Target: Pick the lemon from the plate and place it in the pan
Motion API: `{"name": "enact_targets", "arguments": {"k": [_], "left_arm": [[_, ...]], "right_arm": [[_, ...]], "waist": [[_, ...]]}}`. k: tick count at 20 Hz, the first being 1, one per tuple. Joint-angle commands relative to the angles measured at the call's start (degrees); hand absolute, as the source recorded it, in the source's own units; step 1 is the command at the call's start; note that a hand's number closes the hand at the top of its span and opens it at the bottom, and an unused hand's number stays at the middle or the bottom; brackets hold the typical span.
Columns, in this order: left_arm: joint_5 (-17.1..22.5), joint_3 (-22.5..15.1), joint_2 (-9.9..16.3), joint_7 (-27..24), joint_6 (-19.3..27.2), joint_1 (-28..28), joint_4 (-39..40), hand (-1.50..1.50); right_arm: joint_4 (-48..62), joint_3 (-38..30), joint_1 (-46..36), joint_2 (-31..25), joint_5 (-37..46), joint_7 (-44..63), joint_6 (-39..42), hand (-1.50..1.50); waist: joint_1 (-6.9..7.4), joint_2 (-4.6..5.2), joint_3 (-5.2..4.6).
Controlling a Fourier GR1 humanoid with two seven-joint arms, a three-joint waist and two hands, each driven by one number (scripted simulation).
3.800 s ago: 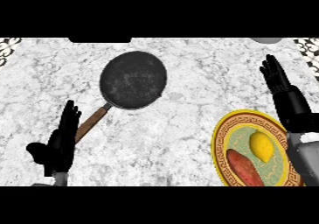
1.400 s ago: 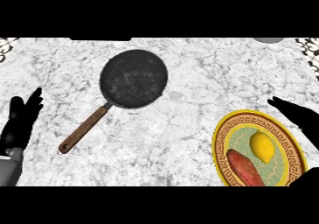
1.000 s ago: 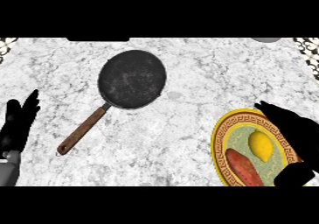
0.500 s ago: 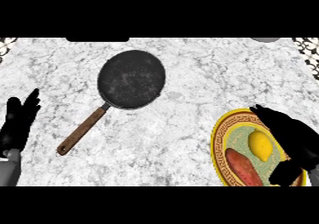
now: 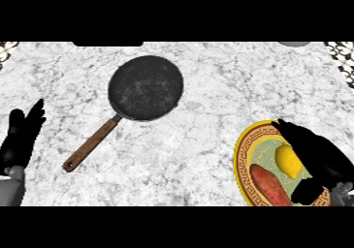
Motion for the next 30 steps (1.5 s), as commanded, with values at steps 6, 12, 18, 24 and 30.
{"name": "enact_targets", "arguments": {"k": [6, 12, 18, 24, 30], "left_arm": [[-1.8, 3.6, -0.9, -4.4, -3.0, -0.7, 5.2, 0.00], [-4.2, 1.1, -4.7, 1.1, -0.5, 3.0, -4.8, 0.00], [-3.9, 3.5, -3.8, -0.9, -2.4, -0.4, 0.8, 0.00], [-5.0, 4.7, -3.6, 1.5, -3.6, 1.9, -3.9, 0.00], [-3.5, 5.6, -2.9, 1.2, -4.9, -1.6, -0.2, 0.00]], "right_arm": [[2.7, -2.0, 0.2, 4.5, 5.5, -1.8, 3.6, -1.50], [12.6, -4.6, -4.6, 5.6, 9.0, -5.7, 3.1, -1.50], [11.8, -0.3, -4.2, 5.9, 18.1, -9.8, -3.9, 1.50], [13.2, -3.1, -3.9, 9.7, 20.9, -9.7, -3.9, 1.50], [3.6, 2.8, 0.5, 24.3, 23.6, 13.2, 0.5, 1.50]], "waist": [[-0.12, 0.04, -0.02], [0.31, 0.01, 0.01], [0.16, 0.03, 0.00], [0.18, -0.01, 0.00], [-0.16, -0.02, -0.05]]}}
